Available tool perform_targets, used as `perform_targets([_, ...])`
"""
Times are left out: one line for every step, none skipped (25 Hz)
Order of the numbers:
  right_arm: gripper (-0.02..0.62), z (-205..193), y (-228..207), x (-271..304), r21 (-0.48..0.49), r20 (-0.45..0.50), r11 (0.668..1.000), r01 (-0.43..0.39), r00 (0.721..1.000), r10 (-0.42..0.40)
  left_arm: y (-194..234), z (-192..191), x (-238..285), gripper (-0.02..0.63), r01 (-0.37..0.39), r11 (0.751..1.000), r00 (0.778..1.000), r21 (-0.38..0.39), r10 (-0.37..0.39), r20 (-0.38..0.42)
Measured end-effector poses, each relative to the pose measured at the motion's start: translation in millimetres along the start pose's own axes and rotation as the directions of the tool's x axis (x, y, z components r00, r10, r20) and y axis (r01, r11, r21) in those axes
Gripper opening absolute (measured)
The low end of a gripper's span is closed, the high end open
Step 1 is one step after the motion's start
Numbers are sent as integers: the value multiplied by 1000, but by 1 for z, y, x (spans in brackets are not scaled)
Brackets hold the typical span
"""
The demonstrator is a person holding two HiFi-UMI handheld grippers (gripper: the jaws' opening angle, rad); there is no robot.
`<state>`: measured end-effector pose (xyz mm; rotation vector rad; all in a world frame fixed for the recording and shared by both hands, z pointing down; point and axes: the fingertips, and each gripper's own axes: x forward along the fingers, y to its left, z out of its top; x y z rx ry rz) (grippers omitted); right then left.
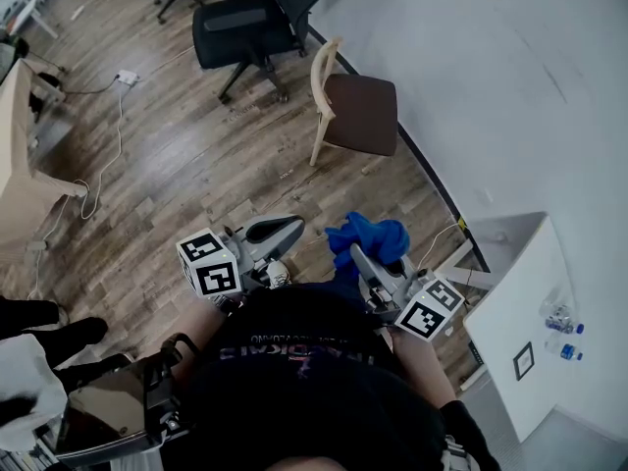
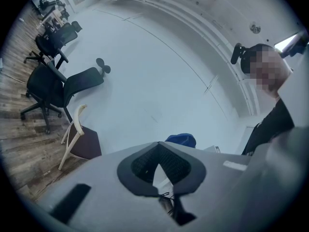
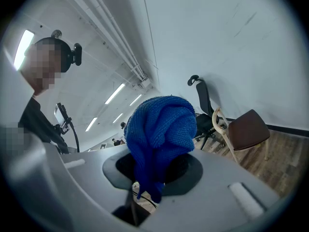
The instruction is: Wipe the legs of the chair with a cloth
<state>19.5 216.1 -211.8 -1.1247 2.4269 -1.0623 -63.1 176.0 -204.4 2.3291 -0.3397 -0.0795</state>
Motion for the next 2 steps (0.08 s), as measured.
perform_targets([91,0,0,-1,2,0,1000,0,1000,0,-1,0,0,0,0,1000,1000,2,0,0])
perform_targets([91,0,1,-1,4,1,1000,0,1000,0,-2,0,-1,0,-1,1000,1000,3,1,0])
